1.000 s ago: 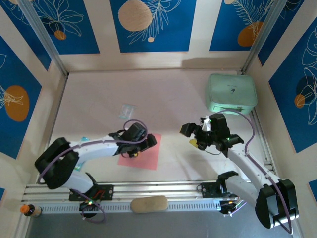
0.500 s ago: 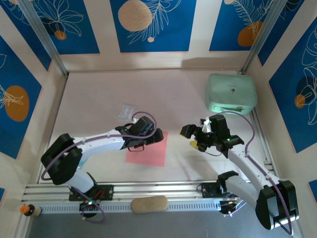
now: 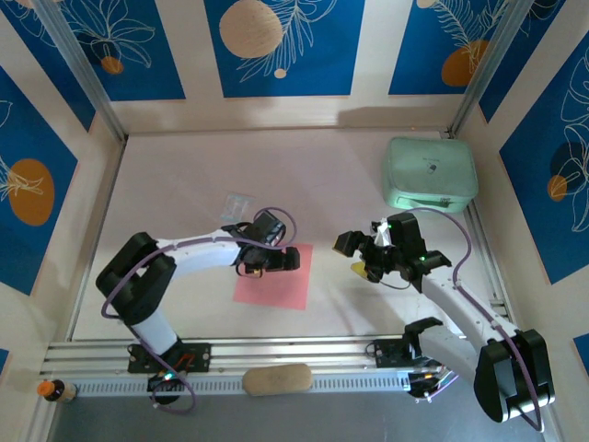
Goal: Fold a paper plane with a square sheet of paper (pick it up from the middle)
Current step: Move the square sheet of paper to the center of the table, then first fold the square sheet of paper in half at the center of the table.
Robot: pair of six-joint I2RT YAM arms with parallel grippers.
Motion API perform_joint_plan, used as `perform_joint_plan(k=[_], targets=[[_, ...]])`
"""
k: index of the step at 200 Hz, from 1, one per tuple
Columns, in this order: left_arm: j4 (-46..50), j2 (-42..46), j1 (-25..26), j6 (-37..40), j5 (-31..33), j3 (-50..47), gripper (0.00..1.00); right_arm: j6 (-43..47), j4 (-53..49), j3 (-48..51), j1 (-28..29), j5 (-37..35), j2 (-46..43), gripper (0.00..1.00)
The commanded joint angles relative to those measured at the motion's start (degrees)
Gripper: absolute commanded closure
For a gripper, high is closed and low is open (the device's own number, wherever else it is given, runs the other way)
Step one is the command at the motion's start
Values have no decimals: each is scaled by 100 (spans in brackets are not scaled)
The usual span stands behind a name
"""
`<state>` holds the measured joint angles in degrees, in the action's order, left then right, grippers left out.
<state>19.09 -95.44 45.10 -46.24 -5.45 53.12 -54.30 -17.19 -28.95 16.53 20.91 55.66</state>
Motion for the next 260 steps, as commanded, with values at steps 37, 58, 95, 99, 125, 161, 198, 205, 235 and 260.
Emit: perform_joint_plan(k=[37, 58, 95, 99, 125, 161, 198, 205, 235, 260], targets=[[-290, 37, 219, -1588, 177, -247, 4, -116, -266, -91, 34, -261, 6, 3], [-135, 235, 295, -1490, 603, -126, 2, -74, -341, -174, 37, -298, -11, 3], [719, 321, 282, -345, 1042, 392, 0, 139, -509, -376, 52, -297, 28, 3], [833, 288, 281, -221, 1038, 470, 0, 150, -535, -395, 58, -297, 39, 3], [1717, -81, 280, 357, 1051, 1109, 2, 285, -657, -563, 163, -345, 109, 4], [2538, -656, 297, 443, 921, 1890, 8, 428, -914, -850, 377, -531, 375, 4], [3218, -1083, 324, 278, 1073, 2486, 8, 441, -1041, -972, 513, -623, 573, 4], [3239, -1104, 324, 229, 1064, 2501, 8, 432, -1051, -972, 528, -639, 585, 4], [3196, -1160, 324, -34, 936, 2485, 6, 418, -1077, -963, 526, -684, 595, 4], [3075, -1211, 324, -176, 840, 2422, 6, 444, -1060, -981, 526, -653, 621, 4]])
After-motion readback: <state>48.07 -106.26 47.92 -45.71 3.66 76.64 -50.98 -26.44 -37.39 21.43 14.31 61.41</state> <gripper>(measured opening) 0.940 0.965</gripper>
